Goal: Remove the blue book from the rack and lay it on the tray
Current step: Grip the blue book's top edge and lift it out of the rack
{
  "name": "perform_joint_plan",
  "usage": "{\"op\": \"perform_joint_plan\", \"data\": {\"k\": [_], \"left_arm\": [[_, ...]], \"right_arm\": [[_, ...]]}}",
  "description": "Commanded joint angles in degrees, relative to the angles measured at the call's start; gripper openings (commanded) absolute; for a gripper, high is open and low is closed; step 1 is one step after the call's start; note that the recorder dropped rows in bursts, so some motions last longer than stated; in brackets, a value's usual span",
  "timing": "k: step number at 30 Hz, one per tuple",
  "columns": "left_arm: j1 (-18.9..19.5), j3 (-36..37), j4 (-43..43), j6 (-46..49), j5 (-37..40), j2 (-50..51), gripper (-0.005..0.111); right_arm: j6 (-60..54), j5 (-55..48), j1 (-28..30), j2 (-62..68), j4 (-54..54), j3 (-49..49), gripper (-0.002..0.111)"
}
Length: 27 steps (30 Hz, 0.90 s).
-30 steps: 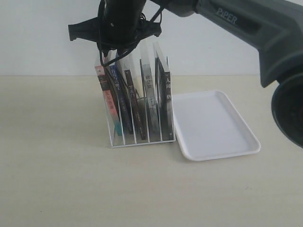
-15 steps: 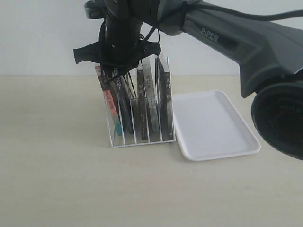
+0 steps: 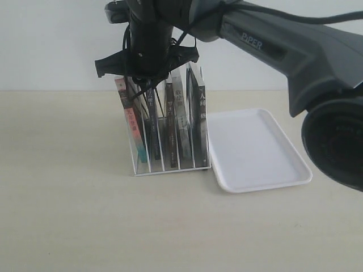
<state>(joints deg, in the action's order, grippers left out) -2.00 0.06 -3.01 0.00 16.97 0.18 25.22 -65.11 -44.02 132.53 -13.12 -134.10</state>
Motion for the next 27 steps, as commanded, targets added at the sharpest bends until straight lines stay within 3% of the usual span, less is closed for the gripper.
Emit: {"op": "perform_joint_plan", "data": {"k": [1,6,17,27], "left_arm": [[0.11,-0.06,-0.23,0.00,-0.25,-0.18,0.004],[0.11,-0.06,-0.23,0.00,-0.25,-0.18,0.004],[0.11,-0.06,-0.23,0.00,-0.25,-0.18,0.004],[0.11,-0.06,-0.23,0.00,-0.25,-0.18,0.004]], "right_arm": [[-0.20,-0.29,0.11,0.03,0.23,-0.09,0.000],[-0.80,-1.57,0.11,0.03,0.23,-2.24,0.000],[-4.24,-4.85,0.02,-0.49,-0.20,-17.09,0.000],[-5.01,-4.85,0.02,-0.63,0.01,-17.85,0.000]]}}
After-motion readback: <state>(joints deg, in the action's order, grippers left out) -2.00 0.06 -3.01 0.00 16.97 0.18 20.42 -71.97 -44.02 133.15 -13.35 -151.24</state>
